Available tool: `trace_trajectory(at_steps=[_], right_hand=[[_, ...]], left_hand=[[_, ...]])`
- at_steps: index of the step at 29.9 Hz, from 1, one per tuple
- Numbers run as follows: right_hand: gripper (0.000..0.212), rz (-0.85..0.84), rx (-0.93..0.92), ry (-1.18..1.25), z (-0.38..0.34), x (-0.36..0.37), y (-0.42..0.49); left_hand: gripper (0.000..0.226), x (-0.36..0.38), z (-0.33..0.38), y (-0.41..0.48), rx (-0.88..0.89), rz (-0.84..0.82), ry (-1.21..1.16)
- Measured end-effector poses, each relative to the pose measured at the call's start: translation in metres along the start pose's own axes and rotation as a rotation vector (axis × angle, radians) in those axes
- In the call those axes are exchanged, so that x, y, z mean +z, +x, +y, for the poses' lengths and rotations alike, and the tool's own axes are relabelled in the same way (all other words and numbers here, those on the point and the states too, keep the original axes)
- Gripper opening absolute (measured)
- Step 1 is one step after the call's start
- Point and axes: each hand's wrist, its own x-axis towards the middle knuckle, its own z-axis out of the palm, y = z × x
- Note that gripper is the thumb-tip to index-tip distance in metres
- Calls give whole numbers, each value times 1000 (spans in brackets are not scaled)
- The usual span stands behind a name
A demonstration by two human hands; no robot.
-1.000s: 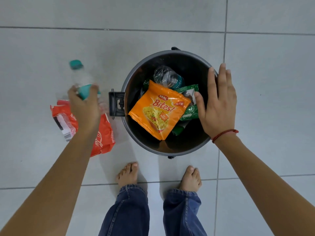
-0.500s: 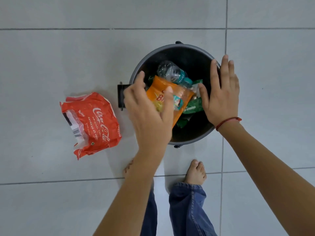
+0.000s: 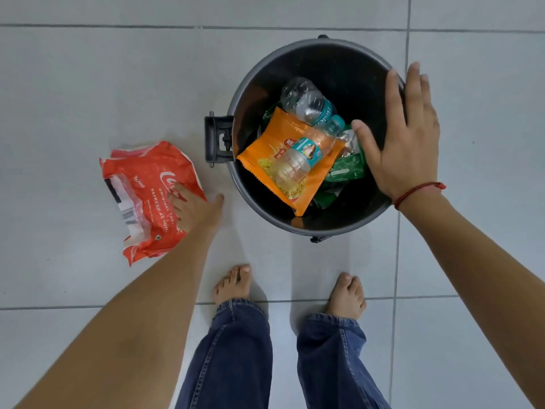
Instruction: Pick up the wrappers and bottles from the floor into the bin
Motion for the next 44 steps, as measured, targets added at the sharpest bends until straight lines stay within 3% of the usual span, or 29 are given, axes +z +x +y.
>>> trace_trajectory(at_steps=[8,12,14,17,18,20,21,25,29,31,34,37,44], right_hand=[[78,-16,7,33,0,-1,0],[76,-47,13,45,-2,-3,0],[74,-61,17,52,-3,-6,0],[70,-56,24,65,-5,-9,0],[68,-56,25,67,-6,-10,0],[66,-56,29,68,-7,-11,0],[65,-57,30,70,-7,-11,0],[66,-43,32,81,-5,-9,-1],[66,-37,44,101,-5,-9,-1],[64,-40,47,109,-5,-10,-1],[63,-48,51,129,-7,-11,-1],[64,-52,48,131,-7,-12,-1],[64,-107,53,72,-6,-12,0]], left_hand=[[46,-17,16,-16,9,-9,-97],[44,-55,34,-43,-64,65,-276],[45,-78,44,-64,-105,3,-188],[46,-128,63,-84,-29,-38,-65],[46,-152,71,-86,52,71,-25],[40,-211,93,-86,302,485,-93],[36,-240,109,-85,373,597,-73],[35,-272,150,-66,324,473,-31],[43,-260,184,-57,476,289,-454],[49,-249,197,-47,472,240,-517],[73,-224,204,-23,419,310,-248],[87,-211,206,0,380,252,-76],[88,-222,195,9,391,44,62]])
